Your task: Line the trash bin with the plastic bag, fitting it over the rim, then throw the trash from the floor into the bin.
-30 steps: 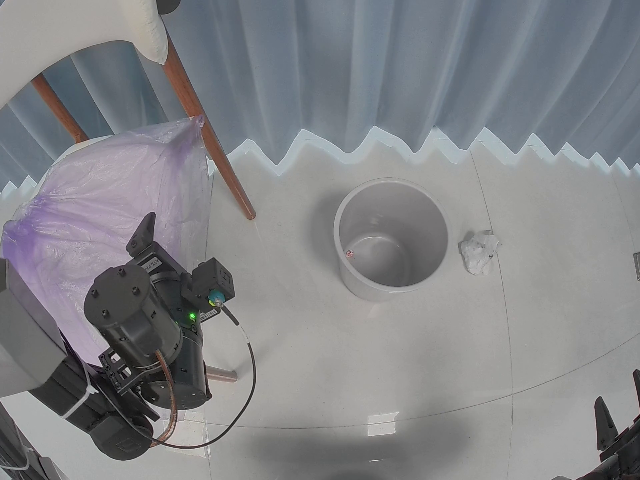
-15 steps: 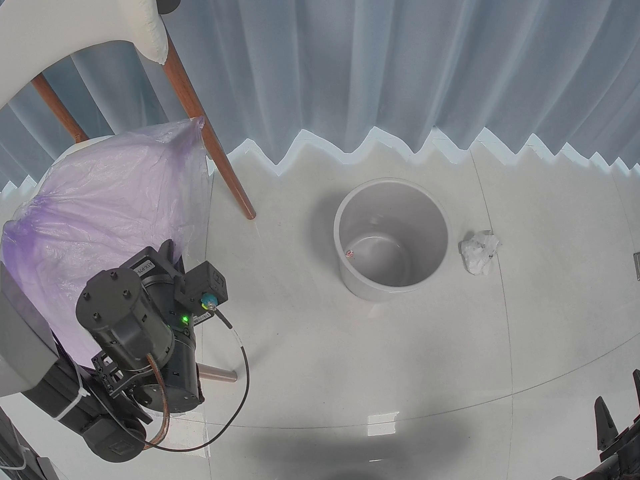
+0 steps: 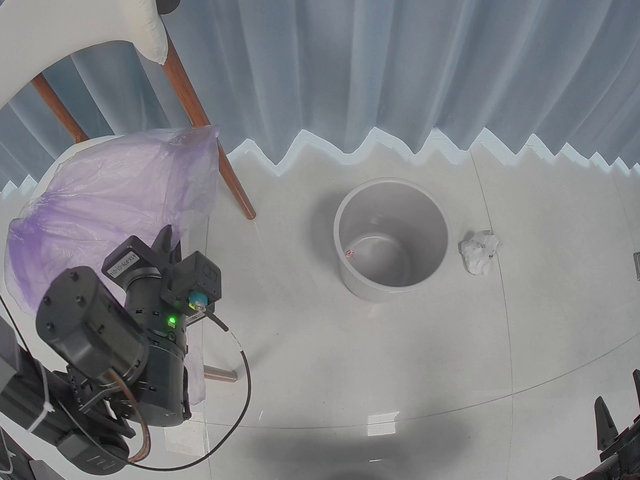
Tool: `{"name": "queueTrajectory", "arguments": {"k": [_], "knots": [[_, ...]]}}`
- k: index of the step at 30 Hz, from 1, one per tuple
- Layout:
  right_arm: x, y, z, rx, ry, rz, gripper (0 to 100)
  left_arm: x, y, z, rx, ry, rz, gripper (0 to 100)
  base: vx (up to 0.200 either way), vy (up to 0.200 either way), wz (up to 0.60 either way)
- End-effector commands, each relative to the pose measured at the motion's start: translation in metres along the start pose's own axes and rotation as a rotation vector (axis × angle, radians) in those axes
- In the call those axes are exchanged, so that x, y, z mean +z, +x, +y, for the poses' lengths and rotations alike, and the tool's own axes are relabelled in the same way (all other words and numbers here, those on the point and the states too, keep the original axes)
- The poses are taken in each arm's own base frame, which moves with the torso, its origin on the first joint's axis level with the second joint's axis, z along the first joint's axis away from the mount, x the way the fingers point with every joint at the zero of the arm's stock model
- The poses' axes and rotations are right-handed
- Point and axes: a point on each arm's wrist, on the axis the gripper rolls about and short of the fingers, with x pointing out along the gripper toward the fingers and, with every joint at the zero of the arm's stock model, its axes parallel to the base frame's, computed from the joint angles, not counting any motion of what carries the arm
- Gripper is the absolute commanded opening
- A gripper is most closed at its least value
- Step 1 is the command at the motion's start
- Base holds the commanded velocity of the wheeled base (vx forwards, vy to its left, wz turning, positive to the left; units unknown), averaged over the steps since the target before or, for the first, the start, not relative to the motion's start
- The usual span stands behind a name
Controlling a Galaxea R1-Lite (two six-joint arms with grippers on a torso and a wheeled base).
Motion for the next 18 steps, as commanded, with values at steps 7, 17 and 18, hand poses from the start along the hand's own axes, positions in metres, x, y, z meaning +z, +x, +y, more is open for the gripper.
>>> {"name": "queueTrajectory", "arguments": {"k": [7, 17, 18], "knots": [[-0.005, 0.0, 0.0, 0.001, 0.0, 0.001, 100, 0.038, -0.033, 0.081, 0.083, -0.304, -0.171, 0, 0.0, 0.0, 0.0], [-0.005, 0.0, 0.0, 0.001, 0.0, 0.0, 100, 0.071, -0.043, 0.089, 0.022, -0.356, -0.245, 0, 0.0, 0.0, 0.0], [-0.005, 0.0, 0.0, -0.001, 0.0, 0.001, 100, 0.079, -0.046, 0.082, -0.005, -0.37, -0.262, 0, 0.0, 0.0, 0.0]]}}
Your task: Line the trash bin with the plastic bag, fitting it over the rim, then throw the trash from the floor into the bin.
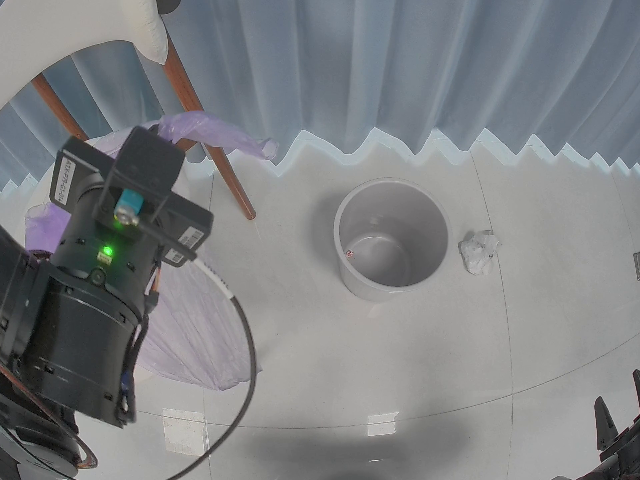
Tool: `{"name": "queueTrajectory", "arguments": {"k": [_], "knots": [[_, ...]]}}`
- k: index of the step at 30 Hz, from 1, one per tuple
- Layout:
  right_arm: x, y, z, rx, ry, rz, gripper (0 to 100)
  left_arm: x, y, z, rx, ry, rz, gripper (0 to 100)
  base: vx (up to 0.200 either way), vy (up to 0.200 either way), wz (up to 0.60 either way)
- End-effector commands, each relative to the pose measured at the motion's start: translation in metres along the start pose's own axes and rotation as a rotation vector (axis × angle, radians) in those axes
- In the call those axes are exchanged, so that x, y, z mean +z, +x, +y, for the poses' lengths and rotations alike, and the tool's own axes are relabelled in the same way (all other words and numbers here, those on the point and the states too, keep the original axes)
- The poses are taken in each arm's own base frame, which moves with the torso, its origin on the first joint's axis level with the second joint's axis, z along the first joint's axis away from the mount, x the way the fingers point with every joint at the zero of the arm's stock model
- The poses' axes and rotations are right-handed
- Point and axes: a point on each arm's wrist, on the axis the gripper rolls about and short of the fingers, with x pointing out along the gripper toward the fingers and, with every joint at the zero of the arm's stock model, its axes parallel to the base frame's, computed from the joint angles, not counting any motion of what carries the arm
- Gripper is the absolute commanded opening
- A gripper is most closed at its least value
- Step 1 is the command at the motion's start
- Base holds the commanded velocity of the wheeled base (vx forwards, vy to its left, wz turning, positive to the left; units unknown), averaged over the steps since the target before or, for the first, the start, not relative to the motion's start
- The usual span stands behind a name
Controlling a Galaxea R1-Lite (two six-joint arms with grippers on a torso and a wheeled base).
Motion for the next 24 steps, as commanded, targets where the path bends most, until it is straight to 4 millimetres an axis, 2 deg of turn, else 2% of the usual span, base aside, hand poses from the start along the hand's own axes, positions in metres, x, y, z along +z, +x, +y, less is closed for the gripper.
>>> {"name": "queueTrajectory", "arguments": {"k": [1, 3, 5, 6, 11, 16, 22, 24], "knots": [[-0.005, 0.0, 0.0, -0.001, -0.001, 0.002, 100, 0.023, -0.004, -0.011, -0.053, -0.069, -0.046, 0, 0.0, 0.0, 0.0], [-0.005, 0.0, 0.0, -0.001, -0.001, 0.002, 100, 0.031, -0.006, -0.02, -0.084, -0.088, -0.057, 0, 0.0, 0.0, 0.0], [-0.005, 0.0, 0.0, -0.001, -0.001, 0.002, 100, 0.032, -0.005, -0.02, -0.085, -0.093, -0.058, 0, 0.0, 0.0, 0.0], [-0.005, 0.0, 0.0, -0.001, -0.001, 0.002, 100, 0.048, -0.003, -0.03, -0.111, -0.124, -0.068, 0, 0.0, 0.0, 0.0], [-0.005, 0.0, 0.0, 0.001, -0.001, 0.002, 100, 0.066, 0.005, -0.028, -0.105, -0.162, -0.072, 0, 0.0, 0.0, 0.0], [-0.005, 0.0, 0.0, 0.001, -0.001, 0.0, 100, 0.061, 0.008, -0.027, -0.108, -0.129, -0.055, 0, 0.0, 0.0, 0.0], [-0.005, 0.0, 0.0, -0.001, -0.001, 0.002, 100, 0.042, 0.009, -0.041, -0.146, -0.085, -0.008, 0, 0.0, 0.0, 0.0], [-0.005, 0.0, 0.0, -0.001, -0.001, 0.002, 100, 0.041, 0.008, -0.044, -0.162, -0.11, 0.001, 0, 0.0, 0.0, 0.0]]}}
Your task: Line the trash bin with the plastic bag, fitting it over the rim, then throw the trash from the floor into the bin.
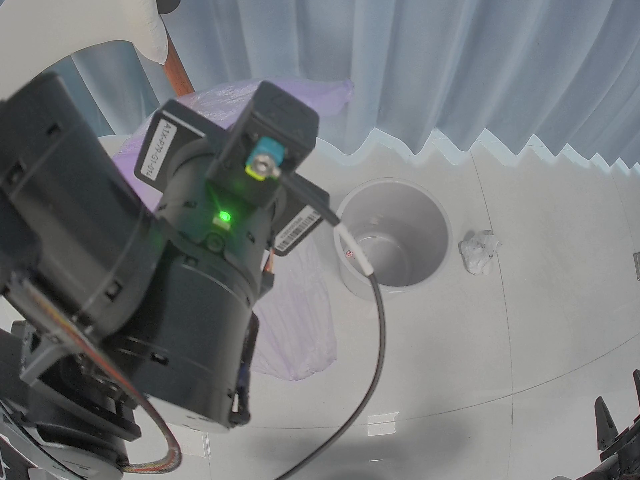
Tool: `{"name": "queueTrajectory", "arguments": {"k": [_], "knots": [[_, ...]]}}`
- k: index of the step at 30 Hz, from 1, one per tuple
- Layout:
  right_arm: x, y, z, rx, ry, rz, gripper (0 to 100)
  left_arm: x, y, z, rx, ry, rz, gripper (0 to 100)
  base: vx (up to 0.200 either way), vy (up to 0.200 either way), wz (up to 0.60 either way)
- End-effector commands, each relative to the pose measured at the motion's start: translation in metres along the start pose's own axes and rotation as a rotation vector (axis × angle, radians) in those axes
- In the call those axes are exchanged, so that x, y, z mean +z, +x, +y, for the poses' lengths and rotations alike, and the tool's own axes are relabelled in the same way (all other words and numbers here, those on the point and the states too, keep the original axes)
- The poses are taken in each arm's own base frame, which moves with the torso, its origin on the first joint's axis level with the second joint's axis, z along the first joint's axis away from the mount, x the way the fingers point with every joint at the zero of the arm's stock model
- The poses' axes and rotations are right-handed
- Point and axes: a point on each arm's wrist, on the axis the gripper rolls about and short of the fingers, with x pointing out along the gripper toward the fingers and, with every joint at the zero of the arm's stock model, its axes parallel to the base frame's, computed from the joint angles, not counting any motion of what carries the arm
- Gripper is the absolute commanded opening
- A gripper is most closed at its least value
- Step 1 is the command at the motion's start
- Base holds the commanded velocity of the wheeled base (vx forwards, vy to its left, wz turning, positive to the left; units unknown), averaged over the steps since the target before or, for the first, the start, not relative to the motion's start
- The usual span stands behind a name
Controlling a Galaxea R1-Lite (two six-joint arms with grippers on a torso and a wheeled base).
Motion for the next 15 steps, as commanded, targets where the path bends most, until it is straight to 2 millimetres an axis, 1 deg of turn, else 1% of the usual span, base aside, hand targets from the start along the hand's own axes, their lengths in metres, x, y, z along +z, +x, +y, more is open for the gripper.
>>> {"name": "queueTrajectory", "arguments": {"k": [1, 2, 5, 8, 11, 15], "knots": [[-0.005, 0.0, 0.0, -0.001, -0.001, 0.002, 100, -0.007, 0.0, -0.007, -0.024, 0.002, 0.023, 0, 0.0, 0.0, 0.0], [-0.005, 0.0, 0.0, 0.001, -0.001, 0.002, 100, -0.008, -0.001, -0.01, -0.045, -0.015, 0.031, 0, 0.0, 0.0, 0.0], [-0.005, 0.0, 0.0, -0.001, -0.001, 0.002, 100, -0.007, 0.0, -0.01, -0.065, -0.046, 0.03, 0, 0.0, 0.0, 0.0], [-0.005, 0.0, 0.0, 0.001, -0.001, 0.002, 100, -0.006, 0.008, -0.008, -0.118, -0.082, -0.034, 0, 0.0, 0.0, 0.0], [-0.005, 0.0, 0.0, -0.001, -0.001, 0.002, 100, -0.013, 0.015, -0.01, -0.193, -0.066, -0.063, 0, 0.0, 0.0, 0.0], [-0.005, 0.0, 0.0, 0.001, -0.001, 0.0, 100, -0.016, 0.016, -0.015, -0.259, -0.084, -0.038, 0, 0.0, 0.0, 0.0]]}}
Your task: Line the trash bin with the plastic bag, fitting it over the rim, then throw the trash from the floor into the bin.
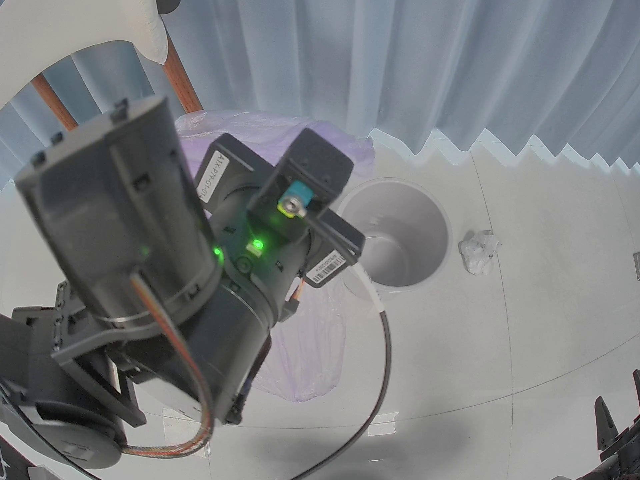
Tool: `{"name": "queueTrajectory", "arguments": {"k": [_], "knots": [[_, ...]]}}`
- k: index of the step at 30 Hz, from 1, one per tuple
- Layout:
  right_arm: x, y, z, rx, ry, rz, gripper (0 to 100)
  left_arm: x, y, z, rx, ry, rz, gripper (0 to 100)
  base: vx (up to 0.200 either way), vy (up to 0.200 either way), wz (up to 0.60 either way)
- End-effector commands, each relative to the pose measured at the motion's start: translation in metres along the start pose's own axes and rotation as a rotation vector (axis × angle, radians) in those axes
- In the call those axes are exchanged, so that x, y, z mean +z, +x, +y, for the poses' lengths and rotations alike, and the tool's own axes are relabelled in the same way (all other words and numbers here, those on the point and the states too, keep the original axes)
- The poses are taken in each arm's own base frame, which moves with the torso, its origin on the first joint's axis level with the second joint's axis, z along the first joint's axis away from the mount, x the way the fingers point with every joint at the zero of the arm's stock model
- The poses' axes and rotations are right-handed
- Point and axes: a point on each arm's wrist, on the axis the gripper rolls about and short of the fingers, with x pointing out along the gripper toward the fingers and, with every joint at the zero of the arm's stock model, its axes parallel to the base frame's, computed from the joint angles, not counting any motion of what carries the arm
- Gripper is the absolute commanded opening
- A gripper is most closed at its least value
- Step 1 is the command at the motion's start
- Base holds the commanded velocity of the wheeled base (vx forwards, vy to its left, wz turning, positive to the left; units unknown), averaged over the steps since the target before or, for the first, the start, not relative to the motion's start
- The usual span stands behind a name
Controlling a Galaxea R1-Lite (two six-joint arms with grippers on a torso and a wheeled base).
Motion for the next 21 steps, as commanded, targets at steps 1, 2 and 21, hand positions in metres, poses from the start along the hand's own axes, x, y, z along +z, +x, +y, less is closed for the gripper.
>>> {"name": "queueTrajectory", "arguments": {"k": [1, 2, 21], "knots": [[-0.005, 0.0, 0.0, 0.0, -0.001, 0.002, 100, -0.001, 0.006, -0.001, -0.062, -0.06, 0.02, 0, 0.0, 0.0, 0.0], [-0.005, 0.0, 0.0, 0.0, -0.001, 0.002, 100, -0.001, 0.006, -0.001, -0.062, -0.06, 0.02, 0, 0.0, 0.0, 0.0], [-0.005, 0.0, 0.0, 0.001, -0.001, 0.002, 100, 0.052, 0.02, -0.041, -0.455, -0.428, -0.109, 0, 0.0, 0.0, 0.0]]}}
